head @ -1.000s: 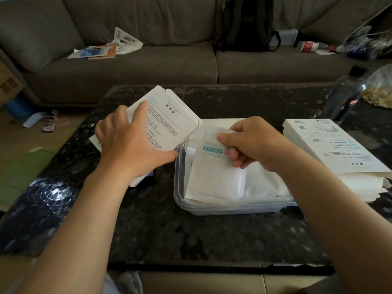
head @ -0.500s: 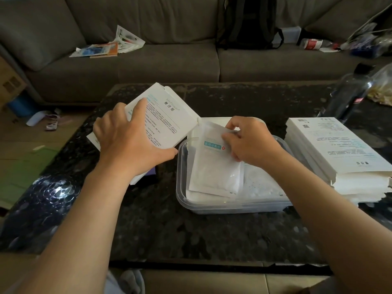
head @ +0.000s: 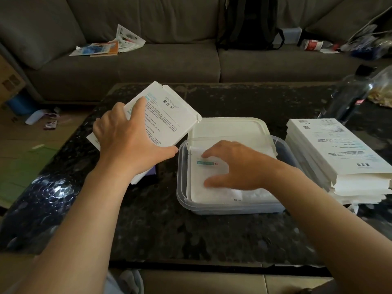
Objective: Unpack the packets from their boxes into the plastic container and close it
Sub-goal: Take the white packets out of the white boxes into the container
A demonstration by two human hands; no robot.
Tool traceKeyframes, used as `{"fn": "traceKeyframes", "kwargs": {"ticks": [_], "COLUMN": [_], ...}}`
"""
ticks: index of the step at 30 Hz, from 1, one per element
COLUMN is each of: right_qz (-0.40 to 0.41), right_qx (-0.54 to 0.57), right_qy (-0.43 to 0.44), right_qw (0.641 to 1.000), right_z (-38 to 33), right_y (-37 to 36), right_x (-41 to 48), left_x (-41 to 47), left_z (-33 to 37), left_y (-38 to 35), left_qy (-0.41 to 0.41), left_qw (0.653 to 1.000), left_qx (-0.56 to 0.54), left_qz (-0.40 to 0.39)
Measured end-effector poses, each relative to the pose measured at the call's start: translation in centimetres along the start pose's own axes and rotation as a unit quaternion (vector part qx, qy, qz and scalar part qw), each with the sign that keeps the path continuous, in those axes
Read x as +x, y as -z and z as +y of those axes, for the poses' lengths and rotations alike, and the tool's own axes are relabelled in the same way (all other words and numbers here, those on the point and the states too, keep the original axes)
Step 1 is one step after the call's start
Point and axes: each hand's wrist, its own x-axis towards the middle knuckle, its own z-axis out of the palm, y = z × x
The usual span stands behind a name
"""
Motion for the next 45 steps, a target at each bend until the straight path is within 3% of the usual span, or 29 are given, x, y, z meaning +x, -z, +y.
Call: {"fn": "traceKeyframes", "kwargs": {"ticks": [3, 6, 39, 45], "right_qz": [-0.079, -0.099, -0.092, -0.062], "right_qx": [-0.036, -0.066, -0.138, -0.091], "right_qy": [0.028, 0.039, 0.072, 0.068], "right_qw": [0.996, 0.992, 0.983, 0.992], "right_z": [0.3, 0.5, 0.7, 0.8], "right_y": [-0.8, -1.5, -3.1, -3.4], "right_x": [-0.2, 0.0, 0.8, 0.9], "left_x": [0.0, 0.0, -0.4, -0.2], "left_z": [0.2, 0.1, 0.8, 0.8], "left_y": [0.0, -0.1, -0.7, -0.8], "left_qy": [0.003, 0.0, -0.022, -0.023], "left_qw": [1.0, 1.0, 1.0, 1.0], "left_qx": [-0.003, 0.0, 0.005, -0.002], "left_qz": [-0.013, -0.012, -0.02, -0.018]}}
